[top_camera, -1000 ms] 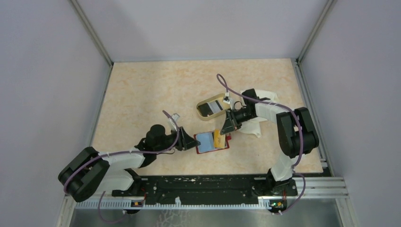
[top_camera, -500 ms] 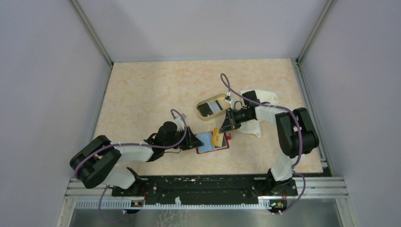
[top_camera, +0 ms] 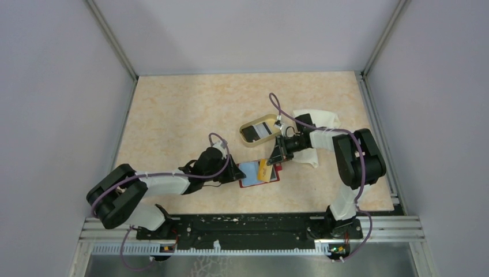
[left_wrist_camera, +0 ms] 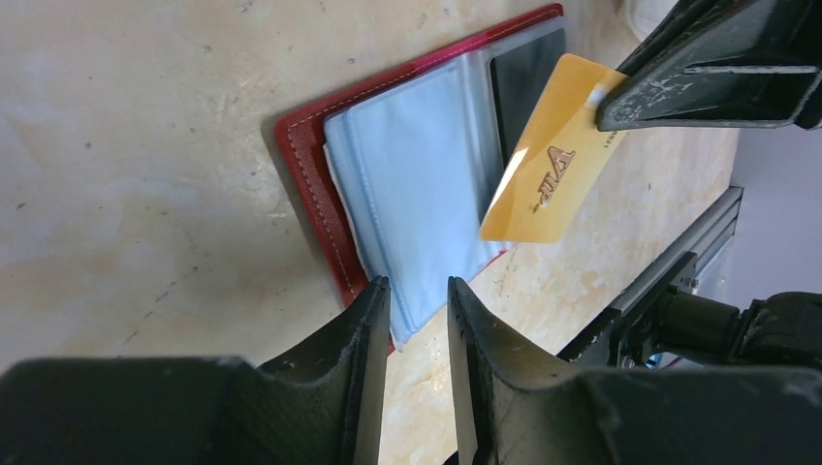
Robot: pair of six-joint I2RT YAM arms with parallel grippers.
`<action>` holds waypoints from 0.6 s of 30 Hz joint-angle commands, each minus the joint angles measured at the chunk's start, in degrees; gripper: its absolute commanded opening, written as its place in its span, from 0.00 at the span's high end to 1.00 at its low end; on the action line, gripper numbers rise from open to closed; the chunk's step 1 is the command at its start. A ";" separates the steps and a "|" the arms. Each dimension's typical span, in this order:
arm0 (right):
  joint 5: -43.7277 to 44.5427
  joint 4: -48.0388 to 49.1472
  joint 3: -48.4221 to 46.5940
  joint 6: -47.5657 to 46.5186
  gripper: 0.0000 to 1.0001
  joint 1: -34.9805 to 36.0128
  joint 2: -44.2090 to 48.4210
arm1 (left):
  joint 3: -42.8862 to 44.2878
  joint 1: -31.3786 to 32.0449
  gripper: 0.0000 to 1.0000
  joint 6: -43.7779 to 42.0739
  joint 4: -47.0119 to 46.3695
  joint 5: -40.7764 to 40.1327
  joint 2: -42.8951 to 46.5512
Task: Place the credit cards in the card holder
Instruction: Insert the credit card into the card holder.
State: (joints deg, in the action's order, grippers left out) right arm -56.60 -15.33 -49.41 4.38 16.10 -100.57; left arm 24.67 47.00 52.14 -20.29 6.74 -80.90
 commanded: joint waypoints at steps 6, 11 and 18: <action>2.48 3.16 0.45 1.25 1.00 0.04 0.55 | 2.21 0.37 0.66 0.86 3.79 -3.01 -3.59; 2.64 3.80 0.45 1.68 1.00 0.45 0.11 | 2.32 0.37 0.66 0.44 5.00 -3.84 -3.93; 3.25 3.51 0.12 0.95 1.00 2.44 -0.28 | 2.05 0.37 0.70 0.37 4.12 -3.34 -4.87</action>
State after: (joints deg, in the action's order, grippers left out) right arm -54.43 -13.82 -49.12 6.11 16.99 -100.57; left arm 26.46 47.16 52.93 -18.04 4.78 -84.03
